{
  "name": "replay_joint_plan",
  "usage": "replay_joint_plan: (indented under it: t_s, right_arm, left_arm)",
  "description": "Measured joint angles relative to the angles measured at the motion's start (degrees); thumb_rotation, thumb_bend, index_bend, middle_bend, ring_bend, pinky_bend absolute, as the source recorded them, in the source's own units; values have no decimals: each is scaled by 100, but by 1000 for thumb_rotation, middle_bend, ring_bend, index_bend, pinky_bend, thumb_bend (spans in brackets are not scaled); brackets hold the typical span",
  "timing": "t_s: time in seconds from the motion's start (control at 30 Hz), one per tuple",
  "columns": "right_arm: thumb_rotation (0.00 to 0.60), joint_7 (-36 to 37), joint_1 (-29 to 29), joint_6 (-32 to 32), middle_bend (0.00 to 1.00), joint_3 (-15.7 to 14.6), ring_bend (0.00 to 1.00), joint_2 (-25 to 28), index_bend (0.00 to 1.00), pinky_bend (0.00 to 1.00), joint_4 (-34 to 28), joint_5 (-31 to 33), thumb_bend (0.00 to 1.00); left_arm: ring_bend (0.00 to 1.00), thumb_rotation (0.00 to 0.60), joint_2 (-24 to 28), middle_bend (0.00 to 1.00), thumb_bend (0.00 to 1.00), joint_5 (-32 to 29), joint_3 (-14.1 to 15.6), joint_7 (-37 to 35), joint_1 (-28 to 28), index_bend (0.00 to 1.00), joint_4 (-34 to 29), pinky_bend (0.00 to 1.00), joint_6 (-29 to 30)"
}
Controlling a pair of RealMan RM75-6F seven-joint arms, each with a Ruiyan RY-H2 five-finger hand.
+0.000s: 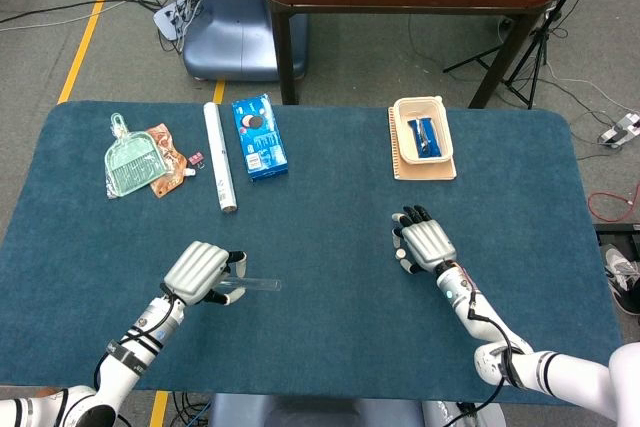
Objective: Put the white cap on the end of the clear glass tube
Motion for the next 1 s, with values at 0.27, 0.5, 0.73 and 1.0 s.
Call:
replay_joint_plan:
  t_s: [0.27, 0.5, 0.73, 1.0]
  right_arm:
    - [600, -7, 4, 20, 169, -14, 0, 17, 495, 57, -19, 25, 305]
    - [600, -30, 7, 38, 182, -27, 0, 41, 518, 57, -50, 47, 325]
    - [600, -25, 27, 33, 210, -22, 0, 12, 566, 57, -17, 69, 362]
    - [600, 262, -28, 244, 261, 96, 0, 197, 632, 57, -345, -88, 408]
  left_arm:
    - [983, 600, -1, 1000, 225, -44, 4, 32, -14, 625, -7, 1000, -14]
    - [983, 600, -3, 1000, 225, -65, 4, 44, -27, 625, -21, 1000, -22]
    - [983, 600, -8, 1000, 225, -101, -9, 32, -34, 625, 10, 1000, -22]
    - [983, 600, 47, 1000, 225, -158, -88, -255, -19, 634, 62, 1000, -49]
